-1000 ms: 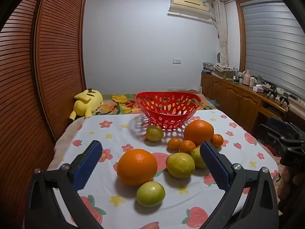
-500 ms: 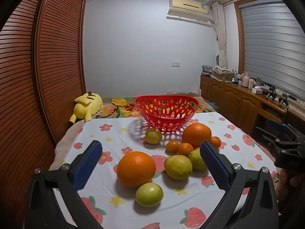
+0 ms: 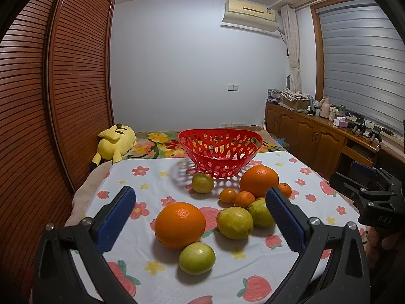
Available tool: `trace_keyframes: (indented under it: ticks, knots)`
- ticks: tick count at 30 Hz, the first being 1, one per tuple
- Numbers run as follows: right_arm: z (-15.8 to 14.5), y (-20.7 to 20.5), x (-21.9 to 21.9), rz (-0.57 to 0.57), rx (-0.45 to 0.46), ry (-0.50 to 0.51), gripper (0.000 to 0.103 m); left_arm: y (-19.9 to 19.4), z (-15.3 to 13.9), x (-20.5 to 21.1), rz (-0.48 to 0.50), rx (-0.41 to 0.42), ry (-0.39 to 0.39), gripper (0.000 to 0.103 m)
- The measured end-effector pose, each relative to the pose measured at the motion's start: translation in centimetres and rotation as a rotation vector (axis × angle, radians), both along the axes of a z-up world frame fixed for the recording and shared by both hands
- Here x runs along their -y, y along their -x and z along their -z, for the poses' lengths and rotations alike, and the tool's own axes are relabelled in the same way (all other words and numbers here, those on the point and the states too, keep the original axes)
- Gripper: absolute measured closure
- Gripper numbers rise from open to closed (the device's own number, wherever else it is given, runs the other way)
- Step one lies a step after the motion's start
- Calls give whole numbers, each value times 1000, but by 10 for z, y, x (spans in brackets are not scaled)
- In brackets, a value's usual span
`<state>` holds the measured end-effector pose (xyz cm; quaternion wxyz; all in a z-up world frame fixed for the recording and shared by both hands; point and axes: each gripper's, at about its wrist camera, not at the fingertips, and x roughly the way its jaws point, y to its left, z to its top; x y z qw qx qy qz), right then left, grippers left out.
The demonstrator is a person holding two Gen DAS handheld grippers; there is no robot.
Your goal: Organize fruits
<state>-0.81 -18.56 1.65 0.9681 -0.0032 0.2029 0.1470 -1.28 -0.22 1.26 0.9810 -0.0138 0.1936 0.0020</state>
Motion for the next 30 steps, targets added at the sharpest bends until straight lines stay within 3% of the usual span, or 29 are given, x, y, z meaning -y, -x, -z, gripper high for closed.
trace_keyframes:
  ticks: [30]
  knots:
    - [1, 0, -2, 1, 2, 1, 0, 2, -2, 0, 5, 13, -2, 0]
